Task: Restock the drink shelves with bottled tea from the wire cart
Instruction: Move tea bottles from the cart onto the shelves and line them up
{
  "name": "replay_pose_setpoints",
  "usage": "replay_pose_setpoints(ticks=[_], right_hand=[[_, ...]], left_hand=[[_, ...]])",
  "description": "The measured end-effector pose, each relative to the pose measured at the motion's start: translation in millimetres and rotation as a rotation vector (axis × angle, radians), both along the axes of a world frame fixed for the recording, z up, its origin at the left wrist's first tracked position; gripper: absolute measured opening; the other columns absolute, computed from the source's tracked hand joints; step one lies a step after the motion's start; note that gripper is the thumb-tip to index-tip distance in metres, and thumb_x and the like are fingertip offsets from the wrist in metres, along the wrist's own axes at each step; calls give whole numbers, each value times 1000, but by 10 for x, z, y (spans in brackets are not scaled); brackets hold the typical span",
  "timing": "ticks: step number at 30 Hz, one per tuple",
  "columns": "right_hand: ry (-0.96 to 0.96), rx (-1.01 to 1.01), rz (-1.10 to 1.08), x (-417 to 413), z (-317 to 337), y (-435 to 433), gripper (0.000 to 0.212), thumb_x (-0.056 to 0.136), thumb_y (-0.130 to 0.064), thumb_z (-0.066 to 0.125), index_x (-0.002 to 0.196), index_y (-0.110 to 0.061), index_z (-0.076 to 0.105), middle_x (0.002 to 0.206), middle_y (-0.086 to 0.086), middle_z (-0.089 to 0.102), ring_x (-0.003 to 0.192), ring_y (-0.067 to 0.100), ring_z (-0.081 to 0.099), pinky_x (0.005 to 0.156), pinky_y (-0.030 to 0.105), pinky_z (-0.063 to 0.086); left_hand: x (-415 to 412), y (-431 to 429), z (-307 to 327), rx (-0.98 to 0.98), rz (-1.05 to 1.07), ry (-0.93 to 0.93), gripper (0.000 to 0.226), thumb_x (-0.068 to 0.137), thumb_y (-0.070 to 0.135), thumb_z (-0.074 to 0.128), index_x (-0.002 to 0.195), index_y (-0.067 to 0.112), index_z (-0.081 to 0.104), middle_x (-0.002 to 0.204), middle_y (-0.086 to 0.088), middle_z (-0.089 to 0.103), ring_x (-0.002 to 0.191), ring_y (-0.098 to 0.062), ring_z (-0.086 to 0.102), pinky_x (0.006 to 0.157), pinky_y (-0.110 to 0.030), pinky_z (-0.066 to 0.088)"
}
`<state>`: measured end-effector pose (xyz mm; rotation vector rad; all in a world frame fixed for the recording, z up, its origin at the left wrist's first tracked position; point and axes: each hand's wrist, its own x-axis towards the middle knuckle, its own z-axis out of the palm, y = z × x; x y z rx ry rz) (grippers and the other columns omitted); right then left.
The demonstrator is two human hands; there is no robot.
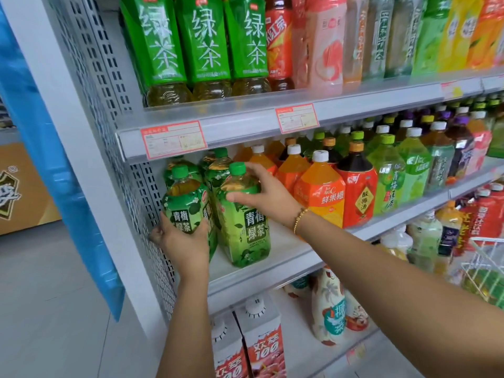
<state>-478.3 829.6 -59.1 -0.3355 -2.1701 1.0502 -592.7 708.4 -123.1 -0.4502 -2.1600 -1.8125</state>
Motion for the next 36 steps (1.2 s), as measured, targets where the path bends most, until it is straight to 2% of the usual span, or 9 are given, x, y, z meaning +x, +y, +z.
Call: replay_pose_setpoints(ticks=[4, 8, 12, 15, 19, 25, 28, 31, 36], right_hand=[[14, -133, 31, 102, -427, -18, 88, 66, -22, 84, 135, -22, 29, 121, -23, 45, 102, -22, 44, 78, -9, 31], [-60, -212, 18, 23, -679, 14, 86, 65, -28, 84, 133, -21, 32, 121, -11, 55, 114, 4, 53, 95, 18, 43], [-93, -225, -23, -79, -704, 70, 92, 63, -29, 85, 137, -18, 33, 121, -8, 57, 109, 6, 52, 90, 18, 43], [-110, -254, -61, -112, -801, 97, 86, 64, -22, 85, 135, -18, 36, 116, -6, 54, 106, 8, 49, 73, 5, 40], [-116, -256, -91, -170, -903, 138, 81, 65, -22, 84, 132, -20, 38, 116, -4, 53, 111, 13, 50, 84, 22, 41], [-73, -281, -86, -195, -927, 129, 77, 71, -19, 80, 136, -22, 39, 116, -9, 53, 110, 7, 47, 88, 17, 36], [-68, -219, -159, -230, -977, 157, 74, 77, -13, 74, 141, -22, 36, 114, -11, 56, 107, 7, 52, 84, 13, 38], [-114, -140, -225, -271, -1044, 229, 75, 84, -7, 65, 146, -22, 26, 125, 0, 59, 112, 17, 56, 91, 24, 45], [-172, -96, -229, -324, -1089, 302, 71, 87, -6, 58, 147, -21, 24, 128, 5, 57, 113, 24, 56, 93, 29, 46]], left_hand=[[-265, 37, 42, -90, -11, -49, 73, 75, 15, 77, 137, 1, 42, 128, -22, 53, 117, -39, 52, 93, -48, 48], [-382, 116, 41, -86, -20, -45, 77, 81, 14, 72, 146, 7, 31, 141, -18, 46, 128, -36, 45, 105, -45, 40], [-609, 174, -29, -25, -165, -66, 69, 84, 13, 69, 145, 15, 36, 134, -9, 56, 120, -24, 55, 101, -38, 44], [-736, 254, -40, -5, -152, -90, 56, 88, 13, 64, 140, 18, 45, 126, -4, 60, 110, -21, 60, 90, -31, 48], [-814, 345, -60, -68, -50, -56, 47, 92, 20, 59, 137, 18, 48, 122, -13, 60, 103, -29, 62, 85, -38, 49], [-488, 321, -138, 37, 43, -15, 59, 84, 10, 67, 138, 6, 43, 135, -20, 45, 116, -34, 53, 92, -36, 45], [-203, 310, -233, -18, -194, -2, 60, 81, 6, 71, 135, 8, 46, 132, -11, 49, 116, -27, 53, 92, -30, 42], [-167, 425, -318, -251, -562, -183, 67, 76, 19, 77, 135, 14, 47, 126, 0, 56, 116, -20, 54, 96, -31, 42], [-161, 539, -404, -405, -495, -144, 75, 73, 24, 77, 138, 12, 41, 125, -6, 62, 113, -25, 58, 96, -39, 47]])
